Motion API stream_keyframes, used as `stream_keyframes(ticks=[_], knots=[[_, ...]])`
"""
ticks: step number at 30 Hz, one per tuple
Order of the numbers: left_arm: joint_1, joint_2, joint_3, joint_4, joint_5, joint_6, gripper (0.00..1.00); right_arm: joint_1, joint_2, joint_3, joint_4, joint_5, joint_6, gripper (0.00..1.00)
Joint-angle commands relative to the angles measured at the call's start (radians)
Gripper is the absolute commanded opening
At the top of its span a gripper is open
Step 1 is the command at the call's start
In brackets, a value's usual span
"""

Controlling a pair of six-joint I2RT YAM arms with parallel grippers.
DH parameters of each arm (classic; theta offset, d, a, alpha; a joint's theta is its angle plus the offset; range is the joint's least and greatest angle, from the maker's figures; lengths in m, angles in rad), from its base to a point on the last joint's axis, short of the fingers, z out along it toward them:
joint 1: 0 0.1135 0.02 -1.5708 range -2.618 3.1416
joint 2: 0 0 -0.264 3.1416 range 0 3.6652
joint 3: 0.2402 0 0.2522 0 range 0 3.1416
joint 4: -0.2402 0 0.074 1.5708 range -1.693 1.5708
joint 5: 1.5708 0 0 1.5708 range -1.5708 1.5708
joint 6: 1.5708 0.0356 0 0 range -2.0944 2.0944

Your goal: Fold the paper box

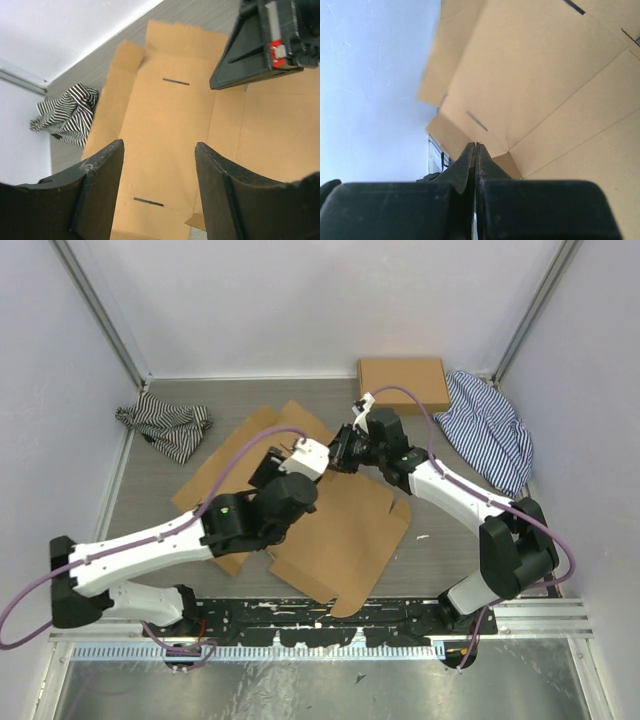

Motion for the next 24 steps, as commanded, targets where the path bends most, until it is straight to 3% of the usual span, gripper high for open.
stream_keyframes(ticks=[1, 3, 6, 8, 12, 14, 17, 21, 24], knots=[[0.062, -0.117, -0.053, -0.035, 0.027, -0.156, 0.71, 0.011, 0.008, 0.024, 0.099, 0.011, 0.009, 0.01], [0.202, -0.161, -0.074, -0.065, 0.131, -0.262, 0.82, 0.014, 0.021, 0.035, 0.086, 0.015, 0.001, 0.01], [0.568, -0.201, -0.120, -0.059, 0.526, -0.429, 0.81, 0.014, 0.051, 0.088, 0.005, 0.039, -0.053, 0.09], [0.731, -0.186, -0.125, -0.036, 0.694, -0.495, 0.77, 0.015, 0.077, 0.128, -0.065, 0.072, -0.102, 0.15], [0.790, -0.051, -0.023, -0.116, 0.754, -0.510, 0.81, 0.026, 0.189, 0.220, -0.190, 0.077, -0.191, 0.30], [0.810, 0.045, 0.039, -0.193, 0.769, -0.538, 0.81, 0.046, 0.230, 0.240, -0.215, 0.091, -0.230, 0.42], [0.867, 0.092, 0.038, -0.212, 0.814, -0.577, 0.82, 0.069, 0.274, 0.286, -0.290, 0.239, -0.310, 0.58], [0.981, 0.031, -0.085, -0.129, 0.939, -0.609, 0.79, 0.069, 0.366, 0.414, -0.399, 0.480, -0.482, 0.63], [1.009, -0.006, -0.112, -0.133, 0.949, -0.593, 0.78, 0.068, 0.431, 0.515, -0.449, 0.576, -0.601, 0.62]])
